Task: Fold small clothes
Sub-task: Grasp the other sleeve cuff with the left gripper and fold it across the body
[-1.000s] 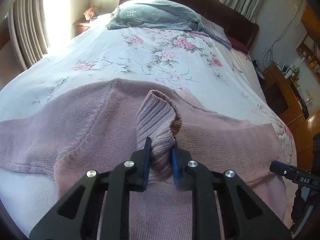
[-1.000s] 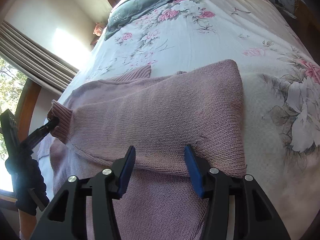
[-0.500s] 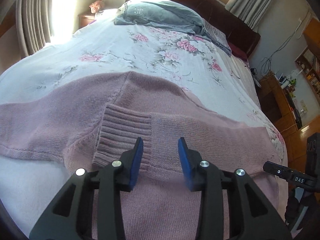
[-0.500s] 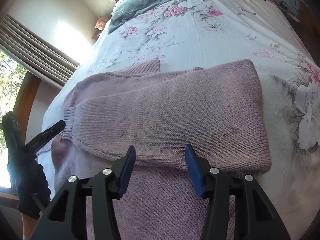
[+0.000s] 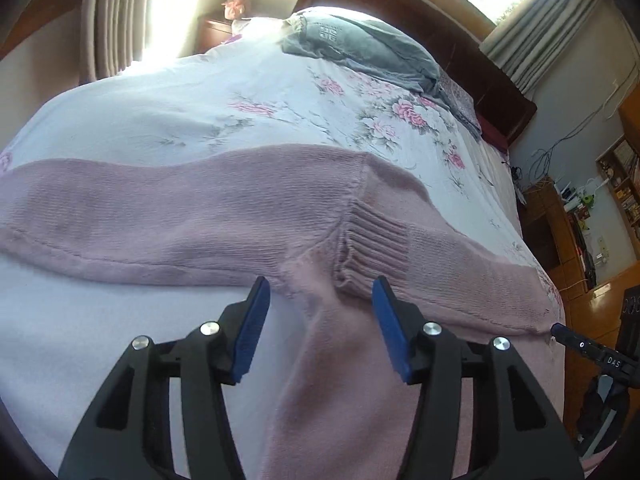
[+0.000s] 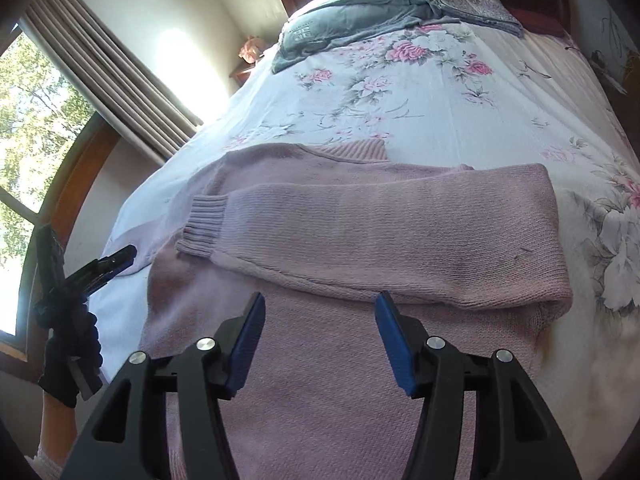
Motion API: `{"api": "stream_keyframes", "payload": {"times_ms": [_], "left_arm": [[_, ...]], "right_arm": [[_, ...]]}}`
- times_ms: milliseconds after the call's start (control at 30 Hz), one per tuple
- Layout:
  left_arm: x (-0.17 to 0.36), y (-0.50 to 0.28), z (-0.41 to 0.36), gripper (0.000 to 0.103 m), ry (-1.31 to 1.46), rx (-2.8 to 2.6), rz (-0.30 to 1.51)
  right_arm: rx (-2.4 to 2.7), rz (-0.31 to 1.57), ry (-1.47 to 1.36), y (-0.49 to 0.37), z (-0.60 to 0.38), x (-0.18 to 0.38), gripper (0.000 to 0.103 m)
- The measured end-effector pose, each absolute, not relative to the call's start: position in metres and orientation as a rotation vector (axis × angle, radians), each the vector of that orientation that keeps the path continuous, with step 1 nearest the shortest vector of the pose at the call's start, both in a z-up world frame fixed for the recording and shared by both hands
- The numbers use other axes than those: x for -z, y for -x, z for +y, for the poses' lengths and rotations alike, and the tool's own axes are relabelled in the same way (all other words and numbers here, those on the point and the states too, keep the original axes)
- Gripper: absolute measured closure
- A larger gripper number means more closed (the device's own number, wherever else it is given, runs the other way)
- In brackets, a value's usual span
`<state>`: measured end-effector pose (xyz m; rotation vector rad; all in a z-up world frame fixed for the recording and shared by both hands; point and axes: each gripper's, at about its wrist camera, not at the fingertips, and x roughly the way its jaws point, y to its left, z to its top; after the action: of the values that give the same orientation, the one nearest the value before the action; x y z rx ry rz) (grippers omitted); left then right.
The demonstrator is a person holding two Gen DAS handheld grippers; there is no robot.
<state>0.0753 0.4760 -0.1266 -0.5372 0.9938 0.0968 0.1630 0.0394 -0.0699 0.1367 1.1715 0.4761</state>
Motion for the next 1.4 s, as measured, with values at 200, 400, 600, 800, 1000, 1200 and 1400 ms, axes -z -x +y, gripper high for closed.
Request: {"api": "stream_keyframes", "payload": {"times_ms": [200, 400, 600, 800, 1000, 1200, 1400], "left_arm": [[0.162, -0.004, 0.597, 0.049, 0.722, -0.325, 0.982], [0.186, 0.034, 0.694, 0.051, 0.888, -0.471, 0.883], [0.197, 0.028, 0.743, 0.054, 1.004, -0.449, 0.762], [0.206, 0.009, 0.767, 0.06, 1.036, -0.445, 0.722], [0.214, 0.001, 0.783, 0.096, 1.046, -0.468, 0.722], [0.179, -0.014, 0.757, 0.098, 0.932, -0.422, 0.685], [0.116, -0.064, 0.669, 0.098, 0.758, -0.213, 0.693]], "right_arm": [[-0.477, 1.22, -0.138, -0.158, 0.072, 0.089, 0.045], [-0.434, 1.262, -0.142, -0.161, 0.086, 0.108, 0.045], [-0.372, 1.285, -0.138, -0.162, 0.092, 0.119, 0.045], [-0.328, 1.283, -0.135, -0.16, 0.095, 0.121, 0.045], [-0.305, 1.283, -0.137, -0.158, 0.096, 0.123, 0.045], [-0.293, 1.277, -0.139, -0.157, 0.092, 0.119, 0.045], [-0.279, 1.25, -0.138, -0.155, 0.078, 0.111, 0.045]]}}
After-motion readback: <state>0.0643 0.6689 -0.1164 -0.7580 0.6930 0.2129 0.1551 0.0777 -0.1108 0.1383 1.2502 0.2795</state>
